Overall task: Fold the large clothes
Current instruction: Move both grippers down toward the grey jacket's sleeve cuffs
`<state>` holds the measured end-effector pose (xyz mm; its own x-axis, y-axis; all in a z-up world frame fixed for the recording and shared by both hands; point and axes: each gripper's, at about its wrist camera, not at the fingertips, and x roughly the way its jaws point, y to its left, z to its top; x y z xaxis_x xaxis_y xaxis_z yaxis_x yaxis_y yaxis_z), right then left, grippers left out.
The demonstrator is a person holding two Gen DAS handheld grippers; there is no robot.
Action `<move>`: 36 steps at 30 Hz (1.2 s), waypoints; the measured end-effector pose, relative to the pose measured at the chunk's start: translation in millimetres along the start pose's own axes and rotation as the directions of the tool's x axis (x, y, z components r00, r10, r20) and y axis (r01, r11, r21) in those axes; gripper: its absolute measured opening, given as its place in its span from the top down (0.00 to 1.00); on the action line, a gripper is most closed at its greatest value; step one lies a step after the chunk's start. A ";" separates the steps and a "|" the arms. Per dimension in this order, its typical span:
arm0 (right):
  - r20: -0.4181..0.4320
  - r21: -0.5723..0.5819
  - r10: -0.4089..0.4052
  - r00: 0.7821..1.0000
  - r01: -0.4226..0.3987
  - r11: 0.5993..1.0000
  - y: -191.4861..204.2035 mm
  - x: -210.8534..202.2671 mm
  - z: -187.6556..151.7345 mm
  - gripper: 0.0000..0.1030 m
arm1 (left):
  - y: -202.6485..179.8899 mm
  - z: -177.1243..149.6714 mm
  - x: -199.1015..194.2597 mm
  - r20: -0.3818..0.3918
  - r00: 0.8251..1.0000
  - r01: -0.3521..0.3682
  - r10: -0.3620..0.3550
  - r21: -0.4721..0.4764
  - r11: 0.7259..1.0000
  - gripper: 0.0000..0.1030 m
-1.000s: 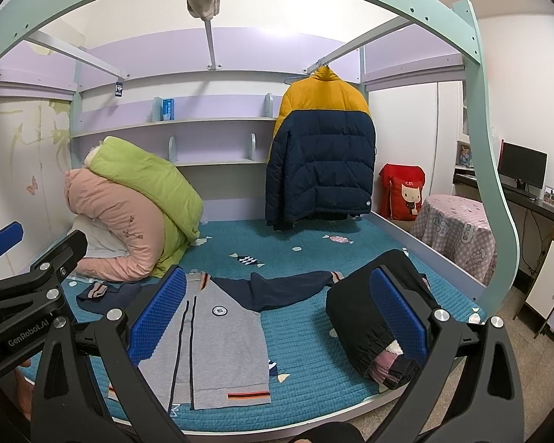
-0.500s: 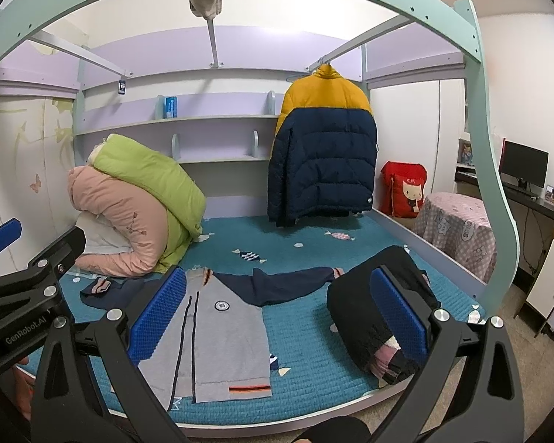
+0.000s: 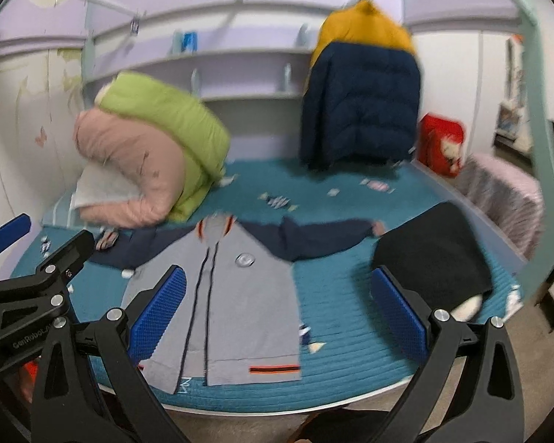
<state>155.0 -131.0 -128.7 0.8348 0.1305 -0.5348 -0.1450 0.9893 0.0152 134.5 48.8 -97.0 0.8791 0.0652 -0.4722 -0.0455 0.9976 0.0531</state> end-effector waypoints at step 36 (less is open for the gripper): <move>-0.476 0.017 0.184 0.860 -0.201 0.980 159.2 427.0 -66.7 0.07 | 381.5 -131.0 494.9 -0.429 0.842 -0.292 0.325 0.144 0.946 0.06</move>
<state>453.0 77.9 -411.0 0.4380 0.2635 -0.8595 -0.3006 0.9440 0.1362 490.1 464.9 -425.6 0.5220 0.3904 -0.7583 -0.2315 0.9206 0.3145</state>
